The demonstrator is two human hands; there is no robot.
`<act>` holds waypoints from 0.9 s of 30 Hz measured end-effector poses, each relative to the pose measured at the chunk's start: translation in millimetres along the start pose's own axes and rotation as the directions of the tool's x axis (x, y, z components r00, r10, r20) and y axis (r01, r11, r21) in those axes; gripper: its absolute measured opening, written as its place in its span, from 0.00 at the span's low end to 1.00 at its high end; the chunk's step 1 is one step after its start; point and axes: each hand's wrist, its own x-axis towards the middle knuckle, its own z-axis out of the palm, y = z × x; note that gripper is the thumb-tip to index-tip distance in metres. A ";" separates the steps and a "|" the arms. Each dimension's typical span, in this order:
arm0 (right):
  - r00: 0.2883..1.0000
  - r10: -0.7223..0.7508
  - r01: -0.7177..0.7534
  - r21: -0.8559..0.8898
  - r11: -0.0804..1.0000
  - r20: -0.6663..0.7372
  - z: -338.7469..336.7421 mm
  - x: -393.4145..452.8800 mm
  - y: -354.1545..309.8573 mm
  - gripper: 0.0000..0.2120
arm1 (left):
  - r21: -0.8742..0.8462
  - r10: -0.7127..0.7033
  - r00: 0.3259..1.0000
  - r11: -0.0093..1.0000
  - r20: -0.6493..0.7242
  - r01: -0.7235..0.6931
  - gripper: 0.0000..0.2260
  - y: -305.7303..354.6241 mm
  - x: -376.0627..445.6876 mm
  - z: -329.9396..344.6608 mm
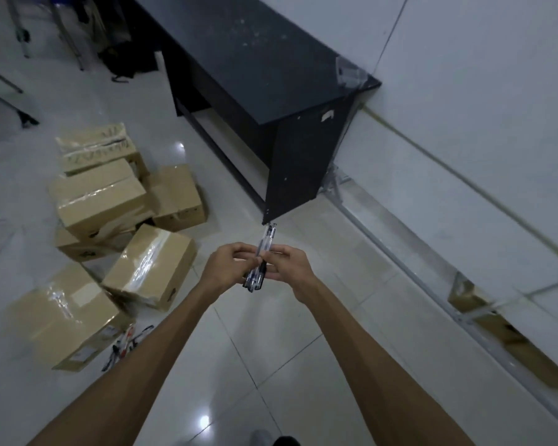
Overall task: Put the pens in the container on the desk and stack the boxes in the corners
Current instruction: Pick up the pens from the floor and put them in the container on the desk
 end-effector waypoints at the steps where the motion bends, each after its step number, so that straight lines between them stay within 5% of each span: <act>1: 1.000 0.001 -0.001 0.014 1.000 -0.021 -6.5 -7.8 -17.4 0.17 | 0.008 -0.002 1.000 1.000 0.002 0.002 0.08 21.6 -3.3 3.5; 15: 0.988 -0.024 0.047 0.148 0.988 -0.153 -79.0 -40.3 -171.5 0.12 | 0.033 0.051 0.995 0.998 0.082 -0.054 0.13 209.9 6.2 57.3; 27: 0.989 -0.060 0.089 0.223 0.971 -0.132 -127.9 70.3 -270.2 0.15 | 0.002 0.100 0.982 0.995 0.163 -0.102 0.10 302.4 136.6 72.7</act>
